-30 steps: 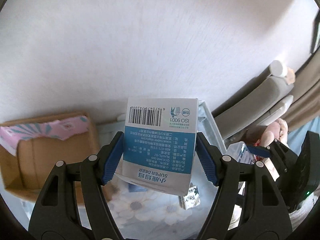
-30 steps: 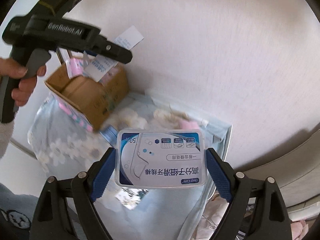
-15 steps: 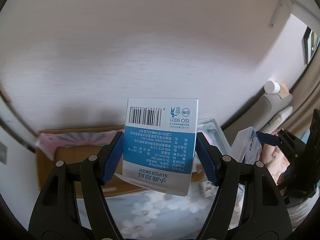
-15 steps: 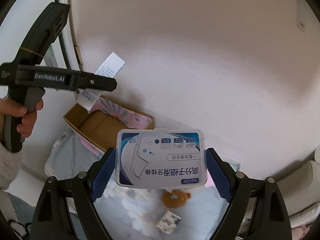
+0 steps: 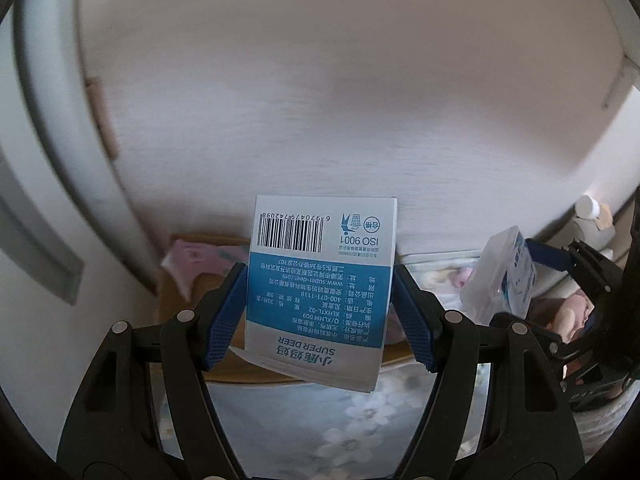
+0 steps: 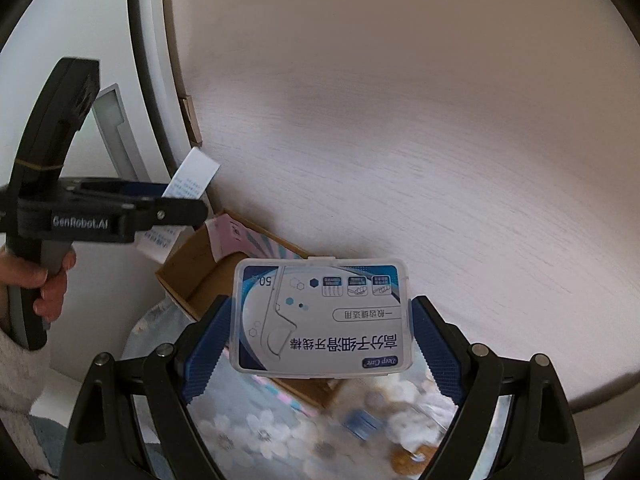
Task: Organize objects
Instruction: 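Carry the white-and-blue box with the left tool while the right tool carries the floss case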
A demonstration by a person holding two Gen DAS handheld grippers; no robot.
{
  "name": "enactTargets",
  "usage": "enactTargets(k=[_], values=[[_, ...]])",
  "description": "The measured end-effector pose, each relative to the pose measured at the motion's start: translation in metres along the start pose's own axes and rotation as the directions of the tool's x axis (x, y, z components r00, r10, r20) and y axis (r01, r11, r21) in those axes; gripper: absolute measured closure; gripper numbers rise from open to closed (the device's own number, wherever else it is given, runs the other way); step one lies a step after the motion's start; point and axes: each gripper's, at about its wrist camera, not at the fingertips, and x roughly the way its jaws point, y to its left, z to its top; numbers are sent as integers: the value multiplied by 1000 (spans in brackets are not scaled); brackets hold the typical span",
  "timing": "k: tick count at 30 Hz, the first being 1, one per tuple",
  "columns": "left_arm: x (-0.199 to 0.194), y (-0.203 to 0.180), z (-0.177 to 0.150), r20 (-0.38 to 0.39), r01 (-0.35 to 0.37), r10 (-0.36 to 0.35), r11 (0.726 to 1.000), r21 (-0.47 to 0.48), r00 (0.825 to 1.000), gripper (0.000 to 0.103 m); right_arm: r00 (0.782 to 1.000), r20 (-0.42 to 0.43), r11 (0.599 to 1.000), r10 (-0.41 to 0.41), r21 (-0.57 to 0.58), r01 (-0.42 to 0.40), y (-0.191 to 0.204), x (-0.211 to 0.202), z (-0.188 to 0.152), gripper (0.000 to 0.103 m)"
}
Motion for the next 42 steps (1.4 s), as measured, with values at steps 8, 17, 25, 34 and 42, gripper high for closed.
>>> enactTargets(k=[8,17,25,34,42], values=[[22,44,-4,-53,-44,42,999,-31,998,35,998,-59,1000,7,23,-5,18,51,18,17],[77,77,-16,-167,-58,53,998,-24,985,35,986,-167,998,-17,56,27,27,115,13,17],[129,76,-28,-262,-85,103,993,79,960,35,963,-261,998,-62,14,68,30,164,-9,17],[179,65,-47,-351,-92,163,974,209,922,35,940,-339,999,-44,-6,44,29,209,-30,17],[191,67,-54,-378,-89,168,972,218,910,35,930,-364,998,-48,13,57,26,218,-44,17]])
